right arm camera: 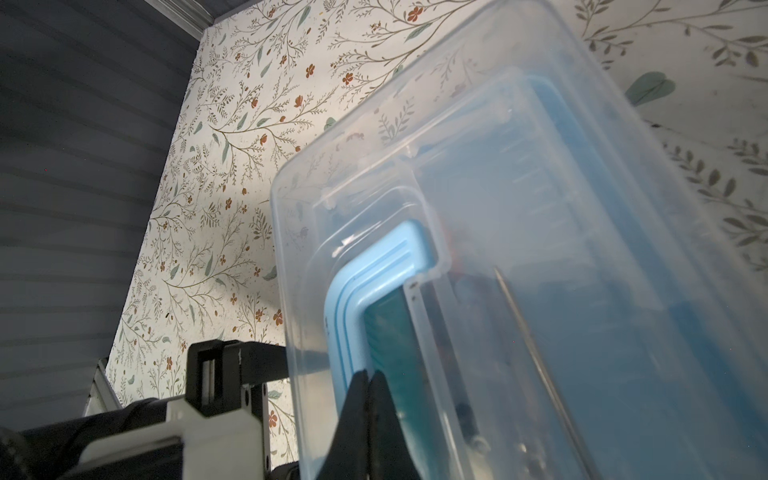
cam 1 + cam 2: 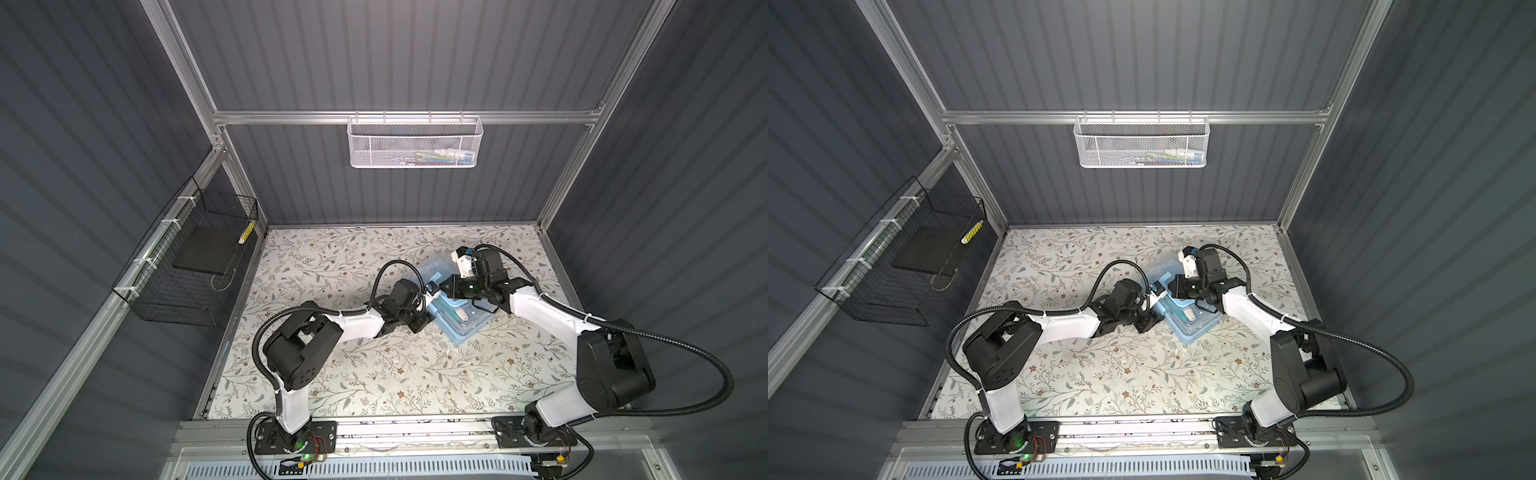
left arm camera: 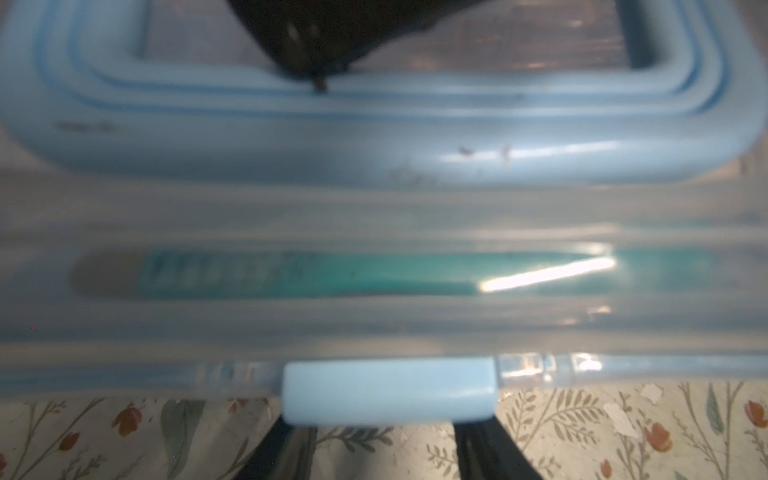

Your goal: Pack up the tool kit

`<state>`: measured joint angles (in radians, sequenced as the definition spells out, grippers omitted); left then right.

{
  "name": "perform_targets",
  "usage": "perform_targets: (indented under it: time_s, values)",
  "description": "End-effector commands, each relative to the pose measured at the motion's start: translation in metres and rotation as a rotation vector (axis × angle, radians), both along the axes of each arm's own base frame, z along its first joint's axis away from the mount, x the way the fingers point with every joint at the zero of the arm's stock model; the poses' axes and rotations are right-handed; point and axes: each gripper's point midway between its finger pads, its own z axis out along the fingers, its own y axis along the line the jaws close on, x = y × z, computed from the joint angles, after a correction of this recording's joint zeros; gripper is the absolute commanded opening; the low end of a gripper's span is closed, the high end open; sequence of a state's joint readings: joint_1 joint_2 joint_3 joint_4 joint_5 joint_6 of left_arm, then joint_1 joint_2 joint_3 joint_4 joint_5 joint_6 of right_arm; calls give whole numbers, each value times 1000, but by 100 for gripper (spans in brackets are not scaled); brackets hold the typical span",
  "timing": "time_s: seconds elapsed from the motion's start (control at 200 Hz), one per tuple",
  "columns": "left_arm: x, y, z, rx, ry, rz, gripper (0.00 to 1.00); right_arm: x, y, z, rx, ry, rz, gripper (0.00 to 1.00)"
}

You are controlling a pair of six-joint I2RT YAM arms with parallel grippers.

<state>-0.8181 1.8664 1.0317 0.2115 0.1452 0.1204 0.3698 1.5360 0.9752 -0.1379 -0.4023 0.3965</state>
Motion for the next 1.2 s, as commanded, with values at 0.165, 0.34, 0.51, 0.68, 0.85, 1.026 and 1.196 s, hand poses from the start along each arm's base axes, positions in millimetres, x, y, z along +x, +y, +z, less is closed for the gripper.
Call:
perform_targets:
  time_s: [0.165,0.34,0.51,0.68,0.85,1.026,1.196]
  values:
    - [23,-32,26,-208,-114,-4,30,-81,-15,-83,-113,405,36,3]
    - [24,-33,25,-246,-140,-2,30,-86,-18,-87,-125,425,33,3]
    - [24,-35,25,-275,-146,-4,30,-88,-18,-88,-129,439,27,2]
    - [24,-37,30,-296,-153,-12,32,-90,-18,-88,-130,448,19,2]
    - [24,-37,35,-303,-161,-12,37,-87,-16,-85,-124,437,17,2]
    - [24,-40,34,-317,-156,-17,42,-88,-17,-86,-129,435,15,2]
    - [25,-36,41,-317,-166,1,55,-86,-19,-83,-136,421,6,2]
